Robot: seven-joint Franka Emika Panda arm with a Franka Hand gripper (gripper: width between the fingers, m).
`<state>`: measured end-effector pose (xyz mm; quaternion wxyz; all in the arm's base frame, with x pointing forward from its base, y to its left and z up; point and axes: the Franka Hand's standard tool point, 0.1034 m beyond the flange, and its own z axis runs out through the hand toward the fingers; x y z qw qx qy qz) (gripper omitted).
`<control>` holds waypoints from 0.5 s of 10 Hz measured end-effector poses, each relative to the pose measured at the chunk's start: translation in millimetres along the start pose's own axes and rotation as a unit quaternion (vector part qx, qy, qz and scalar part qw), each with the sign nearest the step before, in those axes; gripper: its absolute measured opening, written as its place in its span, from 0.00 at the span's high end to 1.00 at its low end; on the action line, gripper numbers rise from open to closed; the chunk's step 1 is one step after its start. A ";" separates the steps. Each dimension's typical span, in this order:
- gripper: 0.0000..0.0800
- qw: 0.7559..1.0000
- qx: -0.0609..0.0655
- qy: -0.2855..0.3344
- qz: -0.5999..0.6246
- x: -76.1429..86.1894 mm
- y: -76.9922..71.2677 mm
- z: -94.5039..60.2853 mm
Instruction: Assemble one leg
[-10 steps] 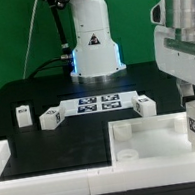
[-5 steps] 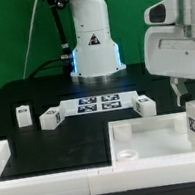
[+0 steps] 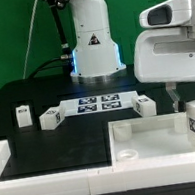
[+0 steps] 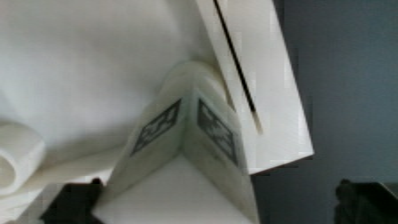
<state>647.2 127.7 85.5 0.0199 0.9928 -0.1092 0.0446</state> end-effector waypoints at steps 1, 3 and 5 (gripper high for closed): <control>0.19 0.999 0.000 0.000 -0.044 0.0 0.0 0.0; 0.19 0.992 -0.004 0.001 -0.130 0.2 -0.1 -0.6; 0.19 0.984 -0.005 0.002 -0.177 1.8 1.1 -1.8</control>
Offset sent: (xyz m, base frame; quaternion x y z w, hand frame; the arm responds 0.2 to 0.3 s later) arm -0.0076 0.0057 0.0056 0.0083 -0.0097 -0.2605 0.9654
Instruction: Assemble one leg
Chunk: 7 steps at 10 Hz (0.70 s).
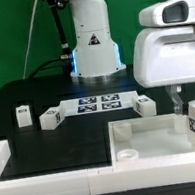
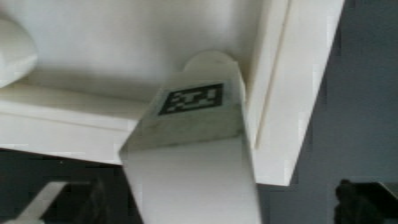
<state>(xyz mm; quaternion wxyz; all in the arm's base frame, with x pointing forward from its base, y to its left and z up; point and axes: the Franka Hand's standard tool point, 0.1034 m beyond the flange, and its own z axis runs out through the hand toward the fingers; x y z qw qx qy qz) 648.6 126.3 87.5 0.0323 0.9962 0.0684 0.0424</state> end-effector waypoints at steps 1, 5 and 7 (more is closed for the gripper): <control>0.19 1.000 0.000 0.000 0.006 -0.3 0.1 0.6; 0.64 0.999 0.000 0.000 0.033 -0.3 0.3 1.6; 0.64 0.994 -0.005 0.008 0.113 1.7 1.8 2.1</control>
Offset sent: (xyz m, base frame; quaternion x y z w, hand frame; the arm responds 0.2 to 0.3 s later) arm 0.0000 0.0000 0.0000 0.0000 0.0000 0.0000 1.0000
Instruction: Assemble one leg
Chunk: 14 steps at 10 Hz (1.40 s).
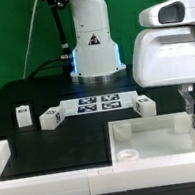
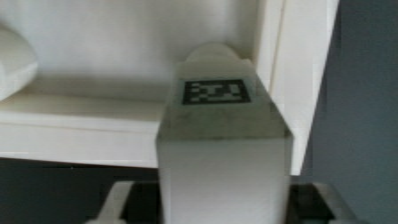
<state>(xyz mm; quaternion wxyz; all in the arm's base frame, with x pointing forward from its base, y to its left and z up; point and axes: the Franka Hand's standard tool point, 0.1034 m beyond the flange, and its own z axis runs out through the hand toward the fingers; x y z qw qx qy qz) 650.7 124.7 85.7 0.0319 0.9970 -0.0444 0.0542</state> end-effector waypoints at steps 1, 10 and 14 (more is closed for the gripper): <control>0.64 0.996 -0.002 -0.001 0.094 0.6 3.3 0.5; 0.64 0.805 -0.029 -0.025 0.592 -6.8 13.5 2.3; 0.24 0.879 -0.023 -0.028 0.475 -4.4 10.2 -1.1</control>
Offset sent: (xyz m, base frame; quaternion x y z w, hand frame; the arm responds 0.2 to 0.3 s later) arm 0.0075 -0.0183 -0.0013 -0.0244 -0.0139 0.3604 0.9324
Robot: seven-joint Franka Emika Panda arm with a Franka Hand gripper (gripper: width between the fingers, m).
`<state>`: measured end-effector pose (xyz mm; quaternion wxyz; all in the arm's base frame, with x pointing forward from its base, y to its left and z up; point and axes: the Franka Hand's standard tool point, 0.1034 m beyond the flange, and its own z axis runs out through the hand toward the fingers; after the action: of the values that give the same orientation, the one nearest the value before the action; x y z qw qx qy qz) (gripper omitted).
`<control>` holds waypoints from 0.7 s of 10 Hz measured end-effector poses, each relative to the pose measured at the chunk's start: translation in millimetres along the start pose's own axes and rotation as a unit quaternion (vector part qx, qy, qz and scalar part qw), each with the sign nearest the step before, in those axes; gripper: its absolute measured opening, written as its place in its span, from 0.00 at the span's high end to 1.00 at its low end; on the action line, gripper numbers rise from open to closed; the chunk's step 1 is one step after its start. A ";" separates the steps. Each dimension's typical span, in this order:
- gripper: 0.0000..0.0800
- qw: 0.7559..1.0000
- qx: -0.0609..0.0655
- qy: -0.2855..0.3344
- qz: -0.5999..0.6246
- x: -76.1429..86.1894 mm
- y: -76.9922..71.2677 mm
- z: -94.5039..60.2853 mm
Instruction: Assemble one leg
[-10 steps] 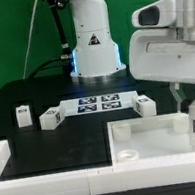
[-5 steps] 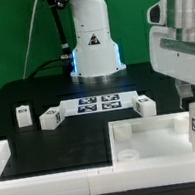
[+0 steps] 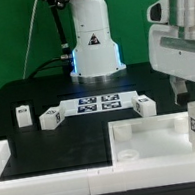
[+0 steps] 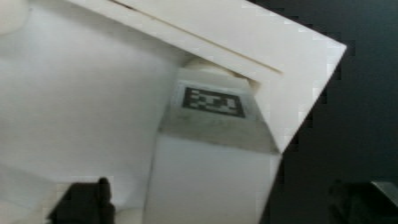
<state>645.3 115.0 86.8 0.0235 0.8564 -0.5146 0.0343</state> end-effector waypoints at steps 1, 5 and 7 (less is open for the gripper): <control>0.20 0.998 0.001 0.000 -0.061 0.4 -0.2 -0.2; 0.19 0.944 0.012 0.010 -0.329 -1.3 -3.0 -2.1; 0.19 0.894 0.015 0.014 -0.447 -3.0 -3.0 0.1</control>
Offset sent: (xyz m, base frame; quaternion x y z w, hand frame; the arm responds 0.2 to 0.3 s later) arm -0.0089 0.0106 0.0032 0.0146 -0.0066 -0.2731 0.9619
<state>646.5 119.0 86.4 0.0309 0.9958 -0.0762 0.0394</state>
